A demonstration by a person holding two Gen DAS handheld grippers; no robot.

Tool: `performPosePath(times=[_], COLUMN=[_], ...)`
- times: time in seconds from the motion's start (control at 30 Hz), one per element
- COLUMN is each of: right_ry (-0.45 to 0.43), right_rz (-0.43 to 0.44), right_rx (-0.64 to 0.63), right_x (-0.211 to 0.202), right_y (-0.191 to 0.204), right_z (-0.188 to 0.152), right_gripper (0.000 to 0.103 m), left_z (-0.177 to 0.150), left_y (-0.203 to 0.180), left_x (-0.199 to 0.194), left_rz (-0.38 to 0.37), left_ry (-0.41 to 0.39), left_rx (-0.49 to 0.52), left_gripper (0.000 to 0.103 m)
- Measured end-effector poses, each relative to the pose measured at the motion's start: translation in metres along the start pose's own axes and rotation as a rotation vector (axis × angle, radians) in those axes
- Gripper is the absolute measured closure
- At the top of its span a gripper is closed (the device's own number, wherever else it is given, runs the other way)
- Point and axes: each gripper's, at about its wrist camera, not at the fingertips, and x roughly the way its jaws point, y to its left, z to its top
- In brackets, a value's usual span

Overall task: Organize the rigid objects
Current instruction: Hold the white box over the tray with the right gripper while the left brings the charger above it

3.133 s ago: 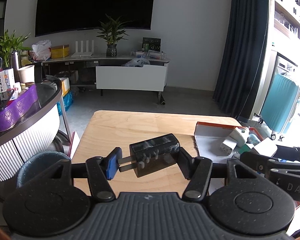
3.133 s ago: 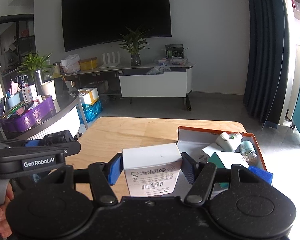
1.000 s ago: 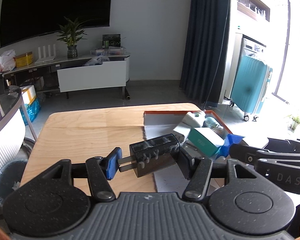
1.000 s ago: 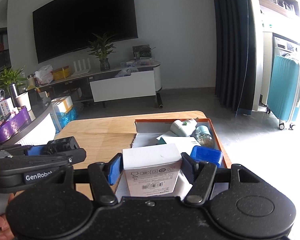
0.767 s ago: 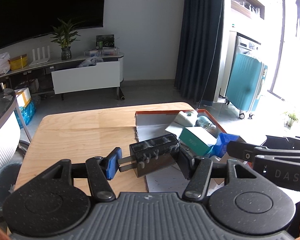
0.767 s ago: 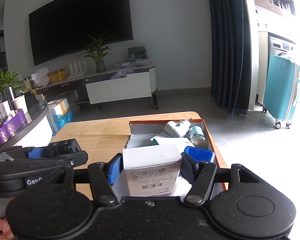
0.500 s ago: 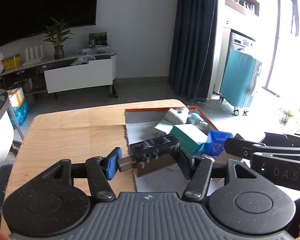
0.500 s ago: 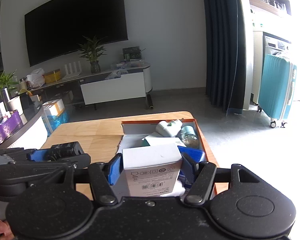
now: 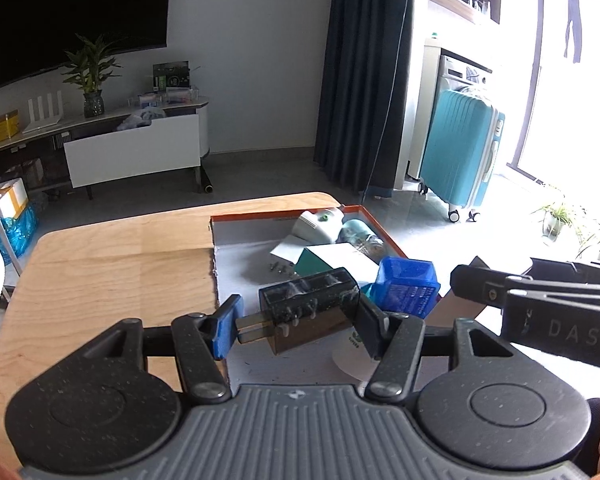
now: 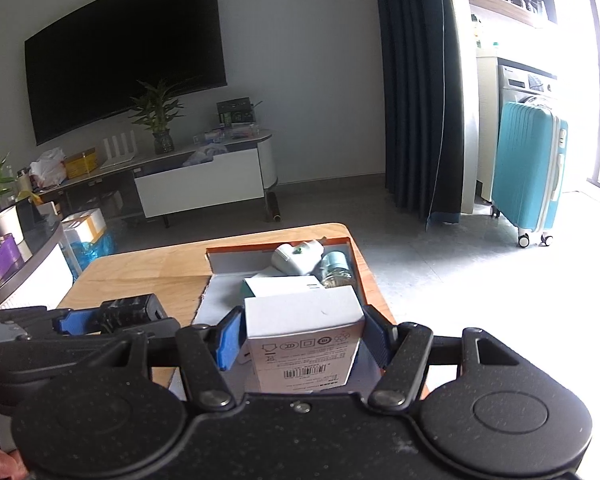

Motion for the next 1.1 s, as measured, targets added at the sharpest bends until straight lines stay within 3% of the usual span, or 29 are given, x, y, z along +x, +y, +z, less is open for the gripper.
performPosePath(times=[1.1], right_ry=[-0.037], right_rz=[-0.007], right_rx=[0.02], right_x=[0.022], right_y=[-0.024], right_z=[0.034], right_gripper=[0.029], left_z=[0.007], left_y=[-0.008], left_x=[0.028], left_rz=[-0.022], left_ry=[0.05], left_rx=[0.023], left_gripper=[0.043])
